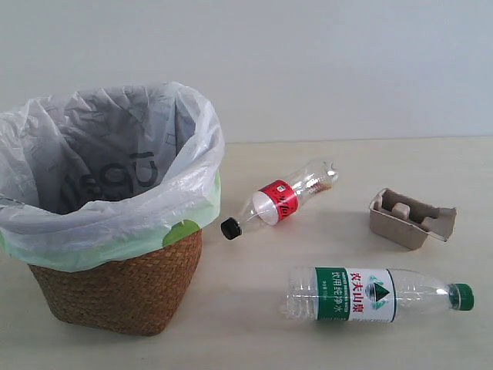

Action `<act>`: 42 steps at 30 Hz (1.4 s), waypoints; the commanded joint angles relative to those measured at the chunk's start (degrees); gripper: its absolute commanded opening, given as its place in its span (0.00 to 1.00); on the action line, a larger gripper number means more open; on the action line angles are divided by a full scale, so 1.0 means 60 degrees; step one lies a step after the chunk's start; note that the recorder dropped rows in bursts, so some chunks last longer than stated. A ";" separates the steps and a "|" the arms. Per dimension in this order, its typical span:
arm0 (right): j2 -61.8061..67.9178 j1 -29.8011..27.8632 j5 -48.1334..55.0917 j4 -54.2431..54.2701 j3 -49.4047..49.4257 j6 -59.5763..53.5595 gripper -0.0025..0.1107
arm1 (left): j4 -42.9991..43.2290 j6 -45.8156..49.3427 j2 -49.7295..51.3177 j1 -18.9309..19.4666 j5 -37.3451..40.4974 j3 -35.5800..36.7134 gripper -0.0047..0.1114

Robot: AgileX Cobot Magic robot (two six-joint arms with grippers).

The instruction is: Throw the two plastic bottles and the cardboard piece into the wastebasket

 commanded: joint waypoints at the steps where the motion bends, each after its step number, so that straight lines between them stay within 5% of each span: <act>1: 0.2244 0.0049 0.2072 0.0087 -0.1309 -0.1839 0.84 | -0.0019 -0.0083 -0.0030 0.0023 -0.0060 -0.0036 0.97; 4: 0.4027 0.0740 0.3105 0.0097 -0.1521 -0.5437 0.84 | -0.0019 -0.0083 -0.0030 0.0023 -0.0060 -0.0036 0.97; 6: 0.5020 0.1146 0.3736 -0.0567 -0.1504 -0.6020 0.84 | -0.0019 -0.0083 -0.0030 0.0023 -0.0060 -0.0036 0.97; 13: 0.7552 0.1652 0.5069 -0.3009 -0.1504 -0.5707 0.84 | -0.0019 -0.0083 -0.0030 0.0023 -0.0060 -0.0036 0.97; 32: 0.9976 0.1652 0.1210 -0.3394 -0.0163 -0.5196 0.84 | -0.0019 -0.0083 -0.0030 0.0023 -0.0060 -0.0036 0.97; 42: 1.1236 0.1549 0.0626 -0.4576 -0.0139 -0.3760 0.84 | -0.0019 -0.0083 -0.0030 0.0023 -0.0060 -0.0036 0.97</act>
